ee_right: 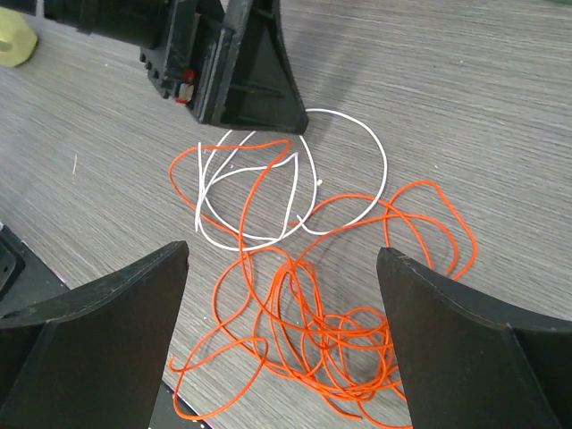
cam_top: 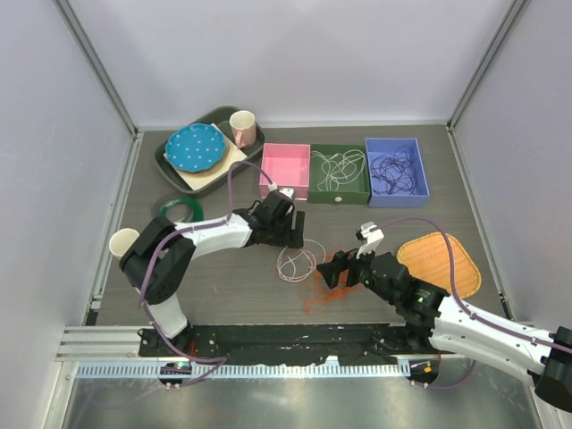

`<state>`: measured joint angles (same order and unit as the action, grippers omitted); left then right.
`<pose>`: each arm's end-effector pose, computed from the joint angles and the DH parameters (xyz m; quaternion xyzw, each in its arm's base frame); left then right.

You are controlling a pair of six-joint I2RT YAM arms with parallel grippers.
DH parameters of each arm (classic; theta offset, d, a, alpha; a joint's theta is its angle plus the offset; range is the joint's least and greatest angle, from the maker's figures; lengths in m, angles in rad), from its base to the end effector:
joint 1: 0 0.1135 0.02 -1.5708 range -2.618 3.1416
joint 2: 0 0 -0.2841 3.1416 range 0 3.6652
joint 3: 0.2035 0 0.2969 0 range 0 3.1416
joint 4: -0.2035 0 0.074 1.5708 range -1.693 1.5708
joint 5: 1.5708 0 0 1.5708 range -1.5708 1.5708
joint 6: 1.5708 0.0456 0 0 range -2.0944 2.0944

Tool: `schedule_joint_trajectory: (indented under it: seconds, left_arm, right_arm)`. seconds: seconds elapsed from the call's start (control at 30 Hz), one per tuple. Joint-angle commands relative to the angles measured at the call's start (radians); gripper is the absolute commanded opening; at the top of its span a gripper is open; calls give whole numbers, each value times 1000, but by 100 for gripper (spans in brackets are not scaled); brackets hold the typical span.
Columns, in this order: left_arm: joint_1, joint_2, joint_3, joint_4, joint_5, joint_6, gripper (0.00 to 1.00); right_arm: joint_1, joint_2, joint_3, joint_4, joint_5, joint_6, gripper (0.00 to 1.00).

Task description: Untangle the cables

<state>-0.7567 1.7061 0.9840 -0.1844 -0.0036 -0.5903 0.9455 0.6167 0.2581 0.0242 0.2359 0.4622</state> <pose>0.2836 -0.2676 0.1537 0.0780 0.9421 -0.2021 0.2559 0.1218 0.1505 0.1931 -0.1274 0.8021 0.2994 0.5008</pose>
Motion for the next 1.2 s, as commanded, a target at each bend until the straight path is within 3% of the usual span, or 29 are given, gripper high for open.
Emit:
schedule_joint_trajectory:
  seconds: [0.0,0.23,0.47,0.7,0.87,0.9,1.17]
  left_arm:
    - [5,70,74,-16,-3,18,73]
    - [3,64,21,16,92,52,58]
    - [-21,13,-59,19,116,67,58]
    - [-70,62,-7,-84,-59,61,45]
    - [-95,95,41,-138,-145,47,15]
    - [-98,93,48,-144,-160,47,1]
    - [-102,-81,67,-179,-332,11,0]
  right_arm:
    - [4,8,26,29,40,0,92]
    - [4,-8,15,33,62,-3,92]
    - [4,-23,7,28,69,-3,92]
    - [4,-21,3,26,71,1,92]
    - [4,-23,3,25,71,-3,92]
    - [4,-25,3,25,72,-5,92]
    - [3,70,39,26,13,-45,89]
